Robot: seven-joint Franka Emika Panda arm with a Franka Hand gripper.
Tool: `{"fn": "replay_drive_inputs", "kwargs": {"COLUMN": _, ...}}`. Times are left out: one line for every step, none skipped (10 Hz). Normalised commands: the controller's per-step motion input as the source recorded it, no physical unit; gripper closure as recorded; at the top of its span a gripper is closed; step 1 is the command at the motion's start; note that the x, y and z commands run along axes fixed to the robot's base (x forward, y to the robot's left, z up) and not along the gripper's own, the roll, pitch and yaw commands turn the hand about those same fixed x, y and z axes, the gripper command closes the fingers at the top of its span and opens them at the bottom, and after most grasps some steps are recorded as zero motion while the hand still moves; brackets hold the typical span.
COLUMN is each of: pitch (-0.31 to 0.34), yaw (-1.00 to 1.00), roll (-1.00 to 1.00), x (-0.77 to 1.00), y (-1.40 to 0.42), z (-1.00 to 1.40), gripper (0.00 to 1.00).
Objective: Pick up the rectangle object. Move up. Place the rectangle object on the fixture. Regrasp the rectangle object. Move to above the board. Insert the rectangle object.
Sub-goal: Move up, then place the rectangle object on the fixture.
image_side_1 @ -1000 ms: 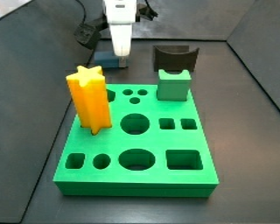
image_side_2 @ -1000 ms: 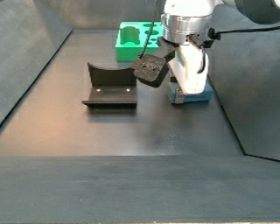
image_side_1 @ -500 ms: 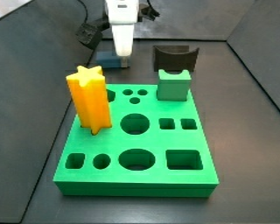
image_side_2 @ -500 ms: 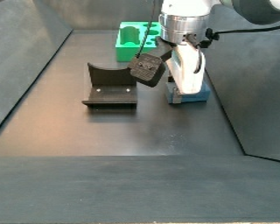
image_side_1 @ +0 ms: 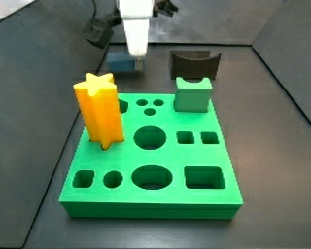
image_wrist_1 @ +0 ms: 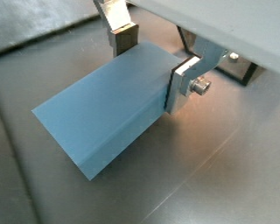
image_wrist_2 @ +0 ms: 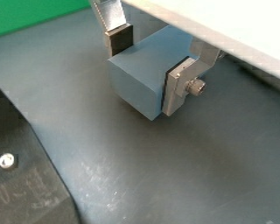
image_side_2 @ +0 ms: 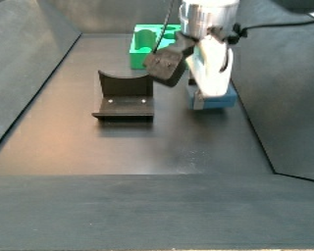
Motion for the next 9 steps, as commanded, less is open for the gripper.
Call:
{"fn": "replay_drive_inputs", "kwargs": {"pitch": 0.080, "yaw": -0.01, "roll": 0.01, "x": -0.04, "y": 0.01, "z": 0.51, "gripper": 1.00}}
{"fn": "replay_drive_inputs", "kwargs": {"pitch": 0.079, "yaw": -0.02, "roll": 0.02, "x": -0.02, "y": 0.01, "z": 0.31, "gripper": 1.00}}
{"fn": "replay_drive_inputs", "kwargs": {"pitch": 0.000, "yaw": 0.00, "roll": 0.00, "x": 0.00, "y": 0.00, "z": 1.00, "gripper": 1.00}}
{"fn": "replay_drive_inputs", "kwargs": {"pitch": -0.022, "yaw": 0.00, "roll": 0.01, "x": 0.01, "y": 0.00, "z": 1.00, "gripper": 1.00}}
{"fn": "replay_drive_inputs", "kwargs": {"pitch": 0.000, "yaw": -0.01, "roll": 0.01, "x": 0.00, "y": 0.00, "z": 1.00, "gripper": 1.00}}
{"fn": "replay_drive_inputs", "kwargs": {"pitch": 0.016, "yaw": -0.01, "roll": 0.02, "x": -0.01, "y": 0.00, "z": 1.00, "gripper": 1.00}}
{"fn": "replay_drive_inputs", "kwargs": {"pitch": 0.026, "yaw": -0.01, "roll": 0.03, "x": -0.01, "y": 0.01, "z": 1.00, "gripper": 1.00}}
{"fn": "replay_drive_inputs", "kwargs": {"pitch": 0.028, "yaw": -0.02, "roll": 0.04, "x": -0.02, "y": 0.01, "z": 1.00, "gripper": 1.00}}
{"fn": "replay_drive_inputs", "kwargs": {"pitch": 0.037, "yaw": -0.02, "roll": 0.05, "x": -0.02, "y": 0.01, "z": 1.00, "gripper": 1.00}}
